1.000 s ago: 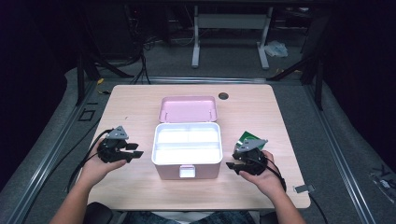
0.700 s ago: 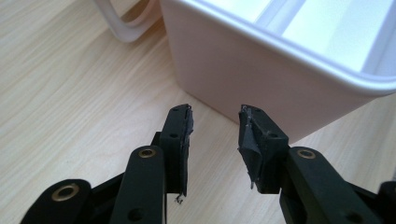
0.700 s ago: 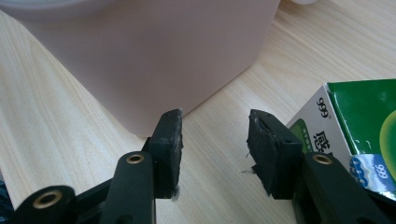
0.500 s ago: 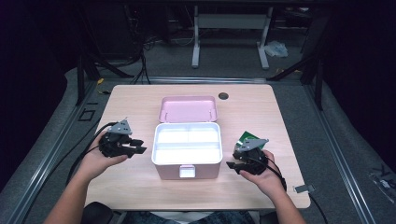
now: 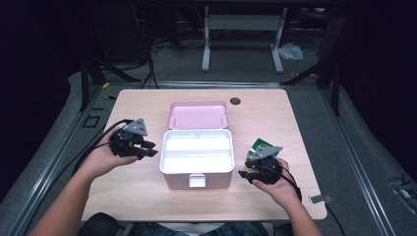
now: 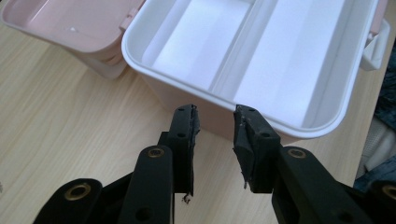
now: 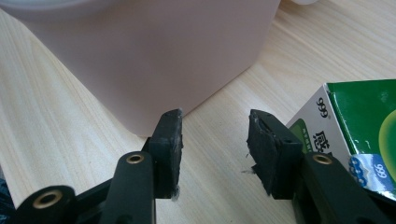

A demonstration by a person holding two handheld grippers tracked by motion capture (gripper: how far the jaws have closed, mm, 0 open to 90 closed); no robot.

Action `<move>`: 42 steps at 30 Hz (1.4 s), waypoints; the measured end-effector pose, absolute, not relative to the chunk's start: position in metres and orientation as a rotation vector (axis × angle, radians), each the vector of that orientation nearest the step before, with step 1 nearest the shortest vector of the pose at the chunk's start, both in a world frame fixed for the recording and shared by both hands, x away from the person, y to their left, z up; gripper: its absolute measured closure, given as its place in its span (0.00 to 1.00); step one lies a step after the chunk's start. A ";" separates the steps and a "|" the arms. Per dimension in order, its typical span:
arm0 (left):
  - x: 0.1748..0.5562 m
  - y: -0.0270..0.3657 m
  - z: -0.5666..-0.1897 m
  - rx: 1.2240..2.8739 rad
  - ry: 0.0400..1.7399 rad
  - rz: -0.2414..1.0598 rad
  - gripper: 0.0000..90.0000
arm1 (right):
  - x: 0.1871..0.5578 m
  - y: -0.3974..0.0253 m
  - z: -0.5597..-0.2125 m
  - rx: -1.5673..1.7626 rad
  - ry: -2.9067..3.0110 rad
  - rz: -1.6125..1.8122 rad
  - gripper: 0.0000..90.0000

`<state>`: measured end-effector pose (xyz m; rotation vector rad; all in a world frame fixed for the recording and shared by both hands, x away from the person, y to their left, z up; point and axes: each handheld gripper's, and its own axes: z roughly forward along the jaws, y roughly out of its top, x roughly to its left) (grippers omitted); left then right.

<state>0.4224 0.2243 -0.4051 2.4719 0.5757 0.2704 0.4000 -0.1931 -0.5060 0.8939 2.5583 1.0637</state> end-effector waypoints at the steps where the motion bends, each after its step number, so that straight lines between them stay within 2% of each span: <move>1: 0.424 0.223 -0.403 2.476 0.568 0.261 0.77 | 0.400 -0.193 -0.506 0.896 2.558 1.063 0.61; 4: 0.429 0.218 -0.397 2.470 0.540 0.211 0.79 | 0.400 -0.193 -0.506 0.900 2.559 1.065 0.61; 25: 0.449 0.181 -0.385 2.535 0.429 0.171 0.84 | 0.401 -0.194 -0.508 0.904 2.570 1.065 0.61; 42: 0.461 0.132 -0.395 2.615 0.316 0.135 0.88 | 0.401 -0.194 -0.508 0.896 2.574 1.062 0.61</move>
